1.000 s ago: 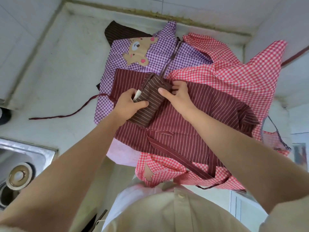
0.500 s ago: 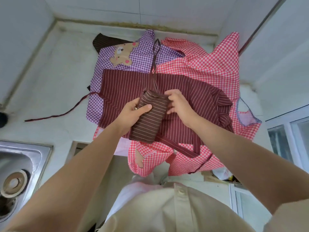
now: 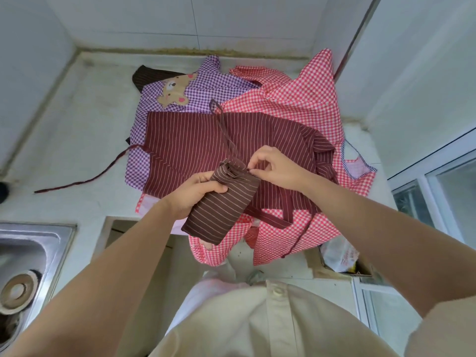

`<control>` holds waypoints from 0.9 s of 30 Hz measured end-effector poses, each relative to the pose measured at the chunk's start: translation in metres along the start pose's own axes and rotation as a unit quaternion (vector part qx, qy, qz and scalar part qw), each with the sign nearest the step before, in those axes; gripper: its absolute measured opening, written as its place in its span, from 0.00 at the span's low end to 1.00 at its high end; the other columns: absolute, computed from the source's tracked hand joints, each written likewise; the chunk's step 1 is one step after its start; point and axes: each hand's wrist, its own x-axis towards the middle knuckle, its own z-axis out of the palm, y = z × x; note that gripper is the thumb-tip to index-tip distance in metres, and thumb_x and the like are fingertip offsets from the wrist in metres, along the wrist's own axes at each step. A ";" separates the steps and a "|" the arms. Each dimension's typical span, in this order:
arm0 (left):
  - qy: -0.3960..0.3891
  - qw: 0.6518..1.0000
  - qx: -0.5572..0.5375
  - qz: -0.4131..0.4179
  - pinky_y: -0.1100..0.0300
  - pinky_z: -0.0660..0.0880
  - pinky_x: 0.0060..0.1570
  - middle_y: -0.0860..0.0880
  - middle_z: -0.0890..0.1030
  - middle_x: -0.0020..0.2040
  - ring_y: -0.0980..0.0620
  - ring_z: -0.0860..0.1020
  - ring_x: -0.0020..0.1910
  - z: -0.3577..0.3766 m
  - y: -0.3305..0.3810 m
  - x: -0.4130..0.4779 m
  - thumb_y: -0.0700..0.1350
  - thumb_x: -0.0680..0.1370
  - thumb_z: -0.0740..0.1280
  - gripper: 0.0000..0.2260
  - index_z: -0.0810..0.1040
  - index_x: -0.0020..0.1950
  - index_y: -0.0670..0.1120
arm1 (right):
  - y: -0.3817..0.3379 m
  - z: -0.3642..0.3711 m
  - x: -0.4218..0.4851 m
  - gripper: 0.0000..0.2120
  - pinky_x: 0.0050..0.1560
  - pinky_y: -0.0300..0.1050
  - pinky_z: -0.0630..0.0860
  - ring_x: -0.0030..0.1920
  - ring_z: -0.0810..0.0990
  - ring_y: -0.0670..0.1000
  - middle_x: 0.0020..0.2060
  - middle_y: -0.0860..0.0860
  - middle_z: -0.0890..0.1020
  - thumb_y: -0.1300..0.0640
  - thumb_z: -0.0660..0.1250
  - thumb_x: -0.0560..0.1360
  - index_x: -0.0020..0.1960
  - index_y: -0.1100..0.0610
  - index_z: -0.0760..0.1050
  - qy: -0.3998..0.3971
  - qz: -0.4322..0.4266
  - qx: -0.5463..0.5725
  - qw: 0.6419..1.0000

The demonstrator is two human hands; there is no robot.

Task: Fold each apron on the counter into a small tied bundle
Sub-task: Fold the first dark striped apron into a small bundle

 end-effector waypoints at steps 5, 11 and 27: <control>0.006 1.000 0.012 -0.005 0.57 0.80 0.42 0.45 0.84 0.42 0.49 0.82 0.38 0.005 -0.005 -0.004 0.34 0.77 0.64 0.08 0.80 0.47 0.45 | -0.012 -0.005 -0.014 0.05 0.55 0.47 0.76 0.46 0.81 0.48 0.44 0.46 0.83 0.57 0.66 0.78 0.43 0.52 0.78 0.038 0.024 0.091 0.995; 0.027 0.998 0.059 0.009 0.54 0.80 0.48 0.42 0.84 0.49 0.46 0.83 0.45 0.015 -0.008 -0.004 0.40 0.75 0.70 0.10 0.81 0.57 0.42 | -0.020 -0.016 -0.017 0.09 0.39 0.41 0.77 0.29 0.73 0.43 0.28 0.46 0.75 0.51 0.67 0.78 0.44 0.55 0.80 -0.029 0.129 0.053 0.990; 0.278 0.947 0.010 0.159 0.48 0.81 0.50 0.43 0.83 0.48 0.44 0.83 0.48 0.063 0.000 0.016 0.46 0.79 0.67 0.07 0.80 0.53 0.44 | -0.034 0.025 -0.035 0.06 0.26 0.32 0.68 0.29 0.73 0.42 0.36 0.51 0.83 0.57 0.70 0.77 0.48 0.60 0.79 0.106 0.220 0.378 0.893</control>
